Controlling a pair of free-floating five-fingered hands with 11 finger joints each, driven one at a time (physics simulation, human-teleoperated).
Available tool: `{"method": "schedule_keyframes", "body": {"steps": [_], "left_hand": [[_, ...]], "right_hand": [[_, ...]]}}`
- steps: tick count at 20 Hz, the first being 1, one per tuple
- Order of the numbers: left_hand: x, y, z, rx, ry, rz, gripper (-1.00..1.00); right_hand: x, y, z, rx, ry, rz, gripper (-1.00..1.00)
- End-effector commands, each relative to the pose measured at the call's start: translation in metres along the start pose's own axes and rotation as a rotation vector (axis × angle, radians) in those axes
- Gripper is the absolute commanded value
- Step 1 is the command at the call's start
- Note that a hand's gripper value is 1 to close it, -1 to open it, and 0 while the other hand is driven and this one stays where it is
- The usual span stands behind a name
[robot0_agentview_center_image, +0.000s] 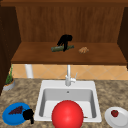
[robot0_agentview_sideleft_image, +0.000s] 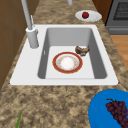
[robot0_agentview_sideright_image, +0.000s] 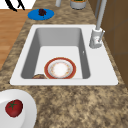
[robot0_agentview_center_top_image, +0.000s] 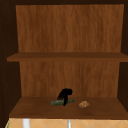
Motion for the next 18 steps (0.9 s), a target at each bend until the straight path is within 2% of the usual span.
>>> {"method": "schedule_keyframes", "body": {"steps": [1, 4, 9, 18], "left_hand": [[0.000, 0.000, 0.000, 0.000, 0.000, 0.000, 0.00], [0.000, 0.000, 0.000, 0.000, 0.000, 0.000, 0.00], [0.000, 0.000, 0.000, 0.000, 0.000, 0.000, 0.00], [0.000, 0.000, 0.000, 0.000, 0.000, 0.000, 0.00]], "right_hand": [[0.006, 0.002, 0.009, 0.015, 0.007, -0.012, -1.00], [0.012, -0.022, 0.031, -0.025, 0.042, 0.017, -1.00], [0.009, -0.047, 0.065, 0.021, 0.051, 0.065, -1.00], [-0.006, -0.076, 0.109, 0.082, 0.102, 0.070, -1.00]]}}
